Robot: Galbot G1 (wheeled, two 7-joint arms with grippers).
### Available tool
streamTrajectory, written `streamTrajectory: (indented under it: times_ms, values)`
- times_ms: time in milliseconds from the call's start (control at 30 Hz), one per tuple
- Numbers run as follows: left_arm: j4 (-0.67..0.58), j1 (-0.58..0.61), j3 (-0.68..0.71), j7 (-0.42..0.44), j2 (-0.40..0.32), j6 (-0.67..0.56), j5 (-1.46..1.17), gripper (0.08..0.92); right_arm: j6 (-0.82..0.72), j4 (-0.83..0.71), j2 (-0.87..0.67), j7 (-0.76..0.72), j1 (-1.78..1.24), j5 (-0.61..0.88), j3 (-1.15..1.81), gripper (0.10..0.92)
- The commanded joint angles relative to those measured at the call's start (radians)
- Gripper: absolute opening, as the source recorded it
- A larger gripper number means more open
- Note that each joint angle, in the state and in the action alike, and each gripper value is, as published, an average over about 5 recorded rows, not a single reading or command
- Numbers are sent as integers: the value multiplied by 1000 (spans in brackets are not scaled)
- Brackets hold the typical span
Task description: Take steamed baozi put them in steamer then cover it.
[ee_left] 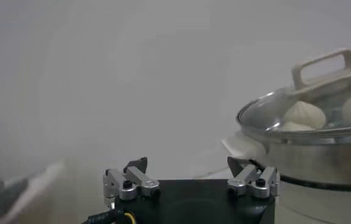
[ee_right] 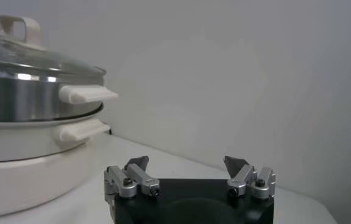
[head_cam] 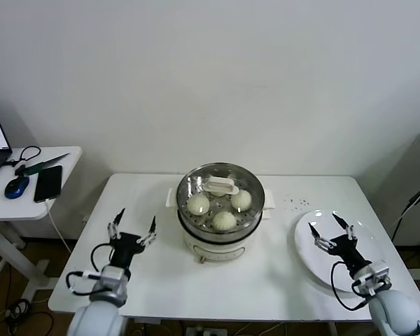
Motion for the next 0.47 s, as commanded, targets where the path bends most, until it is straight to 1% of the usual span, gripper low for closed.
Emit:
streamTrajectory:
  times_ms: [33, 467]
  values:
    - [46, 144, -123, 18, -10, -222, -343, 823, 21, 21, 12, 4, -37, 15, 18, 823]
    - [24, 169, -134, 18, -15, -217, -313, 823, 17, 41, 20, 0, -75, 30, 48, 823]
